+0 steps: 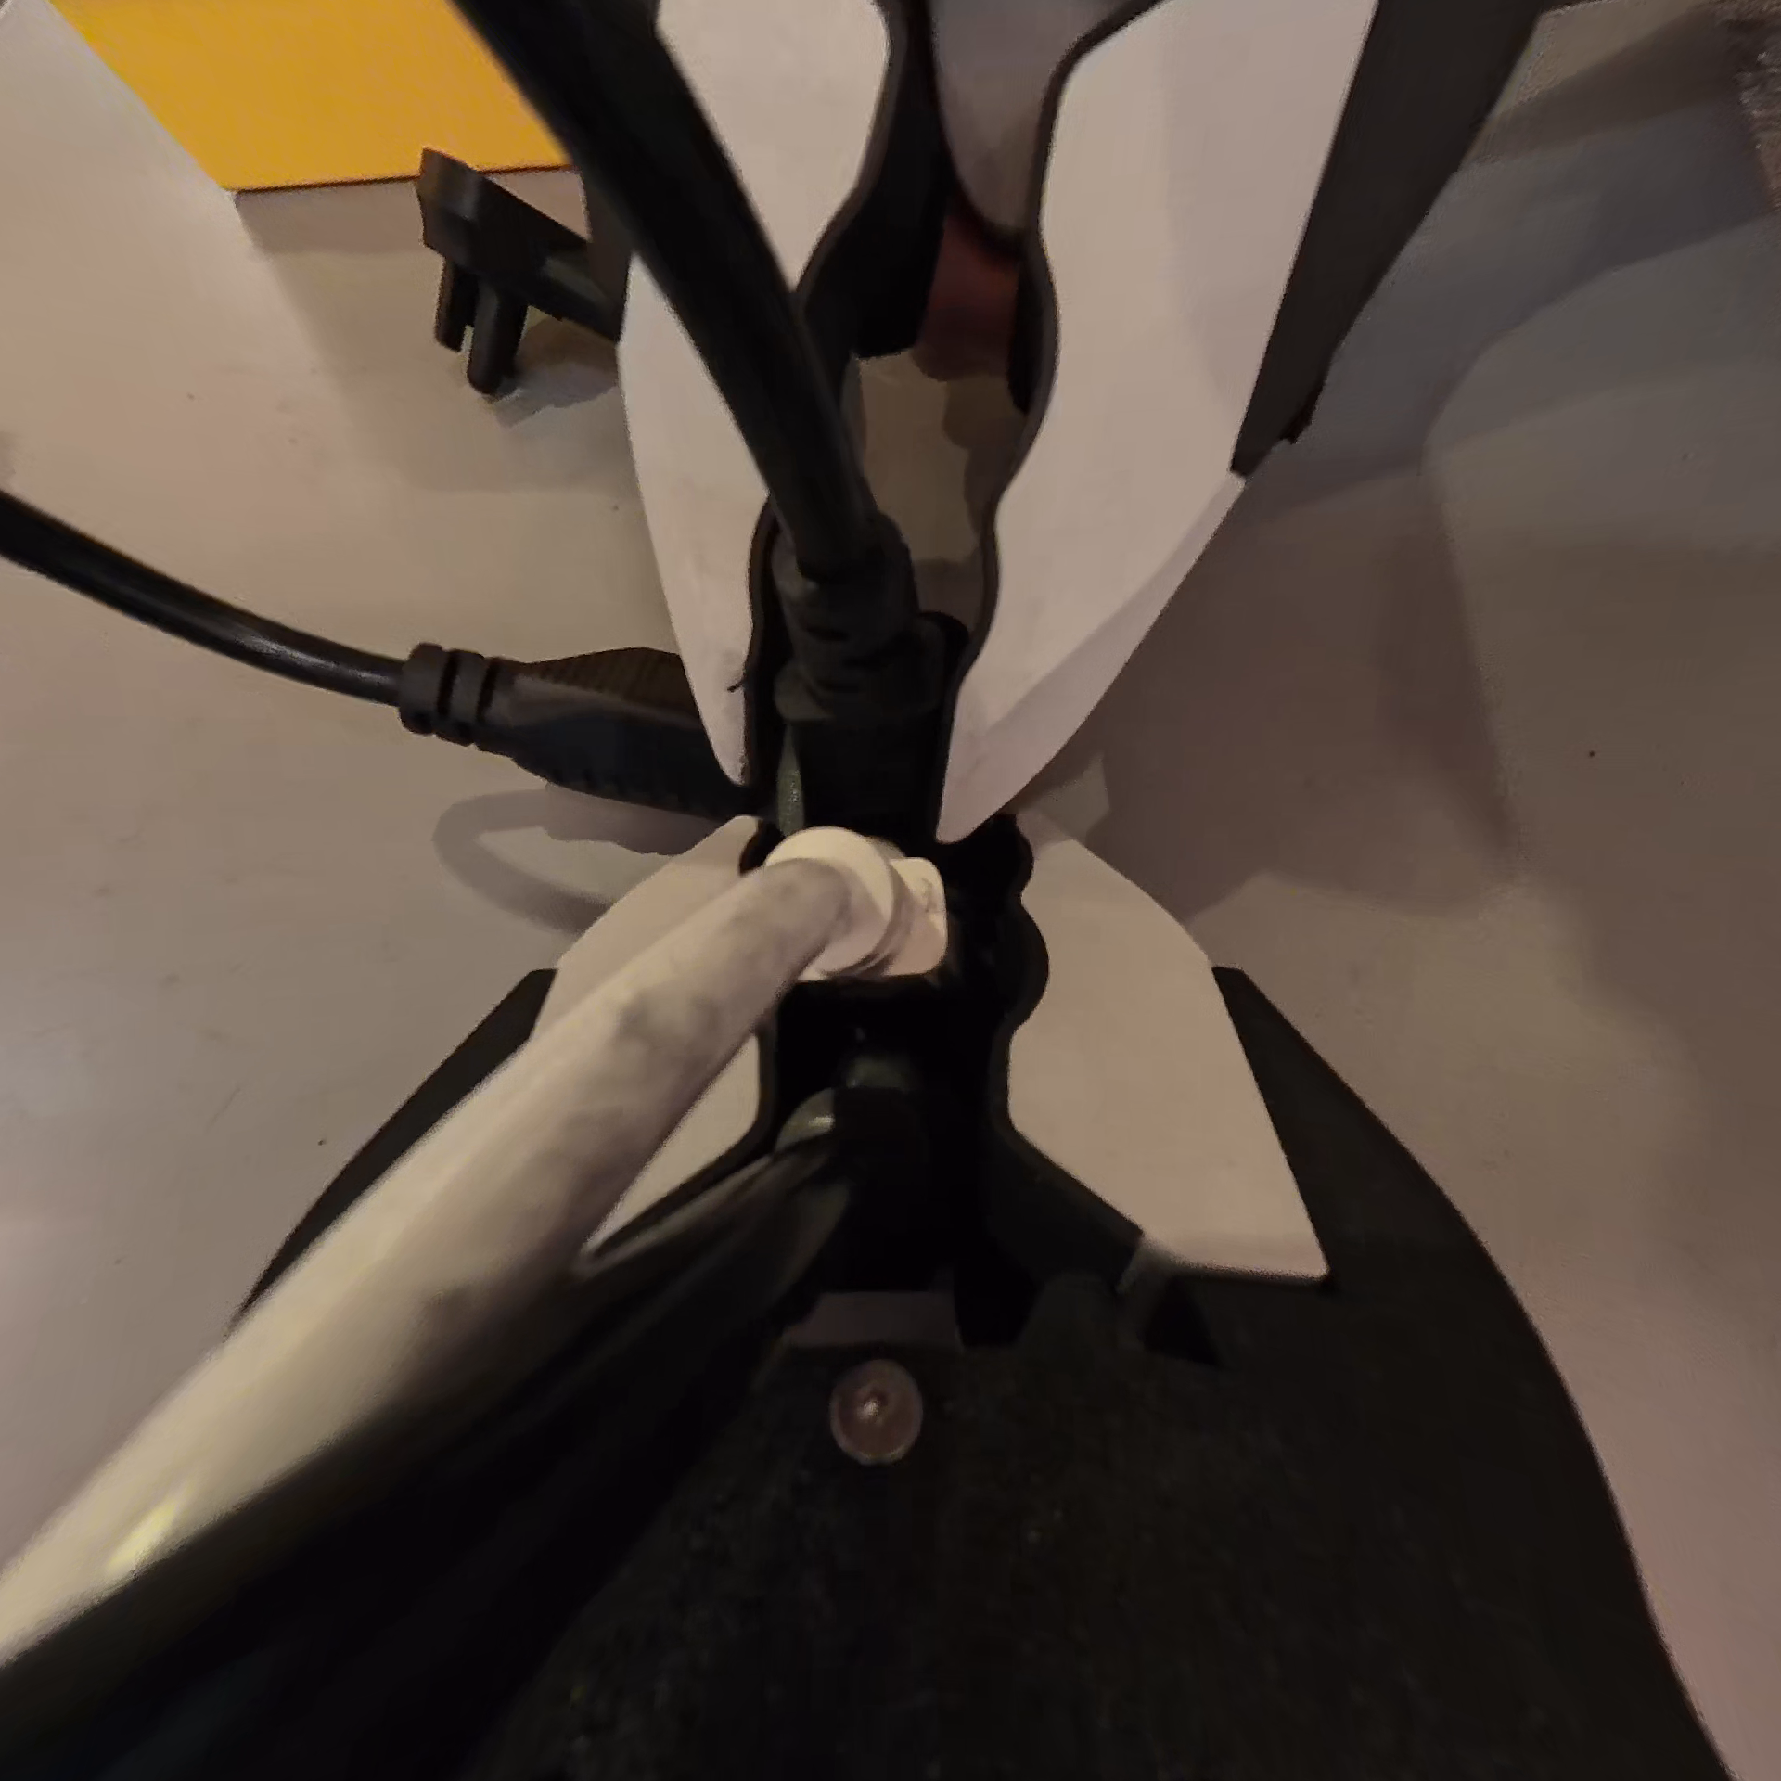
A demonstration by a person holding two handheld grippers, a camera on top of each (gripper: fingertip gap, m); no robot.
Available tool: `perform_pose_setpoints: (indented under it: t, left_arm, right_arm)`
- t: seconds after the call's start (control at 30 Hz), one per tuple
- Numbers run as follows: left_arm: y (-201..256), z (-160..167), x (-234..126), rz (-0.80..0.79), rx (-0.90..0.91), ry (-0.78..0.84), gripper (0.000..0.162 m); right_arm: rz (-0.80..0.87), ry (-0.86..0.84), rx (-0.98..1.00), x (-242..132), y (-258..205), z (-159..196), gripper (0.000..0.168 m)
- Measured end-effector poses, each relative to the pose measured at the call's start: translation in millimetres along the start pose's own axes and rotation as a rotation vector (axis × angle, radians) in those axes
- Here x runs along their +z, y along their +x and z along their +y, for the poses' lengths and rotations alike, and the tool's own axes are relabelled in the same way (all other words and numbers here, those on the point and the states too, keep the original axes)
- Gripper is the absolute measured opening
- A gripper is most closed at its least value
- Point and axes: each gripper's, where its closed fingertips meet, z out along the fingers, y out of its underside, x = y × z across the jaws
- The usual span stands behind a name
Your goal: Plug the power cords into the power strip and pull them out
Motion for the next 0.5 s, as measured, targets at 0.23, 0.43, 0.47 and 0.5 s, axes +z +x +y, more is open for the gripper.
perform_pose_setpoints:
  t: [0.23, 0.43, 0.47, 0.5]
  left_arm:
    - [-4.9, 1.6, -0.9, -0.02, -0.018, -0.004, 0.046]
    - [0.2, 1.3, -1.2, -0.01, 0.014, -0.006, 0.045]
    - [0.2, 1.1, -1.2, -0.012, 0.021, -0.006, 0.044]
    - [-0.7, 0.9, -1.3, -0.008, 0.017, -0.004, 0.045]
  right_arm:
    - [0.018, -0.04, 0.002, 3.1, 5.0, -2.3, 0.025]
    - [-0.039, -0.004, 0.056, 2.4, 1.3, -3.0, 0.024]
    - [-0.051, -0.016, 0.057, 4.6, 1.1, -4.8, 0.024]
    - [-0.043, -0.035, 0.039, 6.4, 2.1, -6.3, 0.024]
